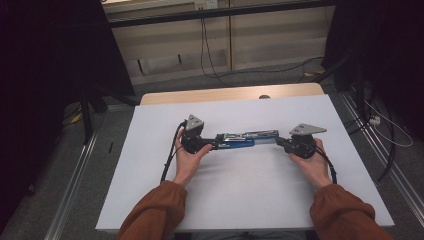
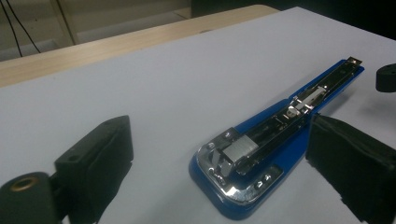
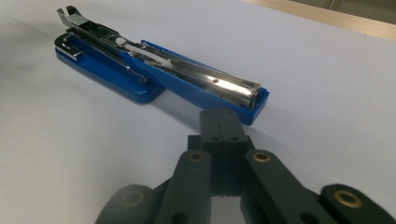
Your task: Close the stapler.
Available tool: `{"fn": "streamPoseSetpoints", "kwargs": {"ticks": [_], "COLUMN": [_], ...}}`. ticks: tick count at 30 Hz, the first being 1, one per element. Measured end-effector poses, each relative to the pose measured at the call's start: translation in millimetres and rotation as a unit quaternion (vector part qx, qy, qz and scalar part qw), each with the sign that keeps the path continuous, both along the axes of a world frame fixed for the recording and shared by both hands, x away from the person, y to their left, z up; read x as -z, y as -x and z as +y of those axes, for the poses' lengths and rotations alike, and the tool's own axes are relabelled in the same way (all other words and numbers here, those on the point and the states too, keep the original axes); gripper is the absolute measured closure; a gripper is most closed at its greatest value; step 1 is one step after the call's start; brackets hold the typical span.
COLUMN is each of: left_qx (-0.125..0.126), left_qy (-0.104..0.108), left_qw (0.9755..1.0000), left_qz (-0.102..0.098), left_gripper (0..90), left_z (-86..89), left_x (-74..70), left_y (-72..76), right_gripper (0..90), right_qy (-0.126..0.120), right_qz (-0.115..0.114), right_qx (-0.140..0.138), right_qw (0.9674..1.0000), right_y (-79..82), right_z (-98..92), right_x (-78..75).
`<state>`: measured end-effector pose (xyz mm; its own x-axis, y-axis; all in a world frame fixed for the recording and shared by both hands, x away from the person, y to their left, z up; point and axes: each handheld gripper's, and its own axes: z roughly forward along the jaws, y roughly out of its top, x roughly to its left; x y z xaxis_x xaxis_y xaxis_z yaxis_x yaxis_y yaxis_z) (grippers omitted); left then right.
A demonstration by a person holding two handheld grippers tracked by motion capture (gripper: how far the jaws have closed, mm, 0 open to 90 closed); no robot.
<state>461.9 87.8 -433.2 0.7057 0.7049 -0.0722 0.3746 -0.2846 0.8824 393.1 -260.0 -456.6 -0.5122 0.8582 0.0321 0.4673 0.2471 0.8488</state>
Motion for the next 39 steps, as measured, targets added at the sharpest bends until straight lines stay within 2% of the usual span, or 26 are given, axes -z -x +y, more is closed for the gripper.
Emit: {"fn": "streamPoseSetpoints", "kwargs": {"ticks": [2, 8, 13, 16, 22, 24, 28, 30, 36, 39], "left_qx": [0.003, 0.016, 0.044, 0.061, 0.079, 0.079, 0.075, 0.075, 0.080, 0.080], "left_qy": [-0.006, -0.004, -0.004, -0.009, -0.032, -0.044, -0.056, -0.054, -0.074, -0.069], "left_qw": [1.0000, 0.9998, 0.9990, 0.9981, 0.9963, 0.9958, 0.9954, 0.9954, 0.9937, 0.9940], "left_qz": [-0.002, 0.005, 0.004, 0.002, 0.016, 0.018, 0.019, 0.024, 0.026, 0.028], "left_gripper": [18.0, 48.8, 75.5, 88.2, 90.0, 90.0, 90.0, 90.0, 90.0, 90.0], "left_z": [-0.4, -0.9, -5.7, -9.1, -14.4, -15.2, -16.3, -17.4, -19.8, -20.9], "left_x": [-1.1, -2.3, -1.3, -0.3, 6.7, 9.3, 13.4, 15.8, 20.2, 20.9], "left_y": [0.7, 3.0, 7.1, 9.7, 9.9, 9.0, 7.5, 7.2, 6.7, 7.1], "right_gripper": [90.0, 90.0, 90.0, 90.0, 90.0, 90.0, 90.0, 90.0, 90.0, 90.0], "right_qy": [-0.001, 0.003, 0.008, 0.009, 0.023, 0.024, 0.026, 0.028, 0.032, 0.034], "right_qz": [0.002, 0.002, 0.002, 0.002, -0.003, -0.004, 0.000, 0.003, 0.004, 0.007], "right_qx": [0.003, 0.001, -0.001, -0.002, -0.009, -0.011, -0.015, -0.016, -0.017, -0.015], "right_qw": [1.0000, 1.0000, 1.0000, 1.0000, 0.9997, 0.9997, 0.9995, 0.9995, 0.9993, 0.9993], "right_y": [-0.2, -1.2, -1.3, -1.8, -2.4, -2.5, -3.6, -4.0, -4.1, -4.8], "right_z": [-1.3, -2.2, -1.3, -1.8, -0.9, -0.4, 0.7, 1.6, 3.2, 3.0], "right_x": [0.5, 1.6, 1.6, 2.0, 2.7, 2.3, 3.7, 4.4, 4.5, 4.5]}}
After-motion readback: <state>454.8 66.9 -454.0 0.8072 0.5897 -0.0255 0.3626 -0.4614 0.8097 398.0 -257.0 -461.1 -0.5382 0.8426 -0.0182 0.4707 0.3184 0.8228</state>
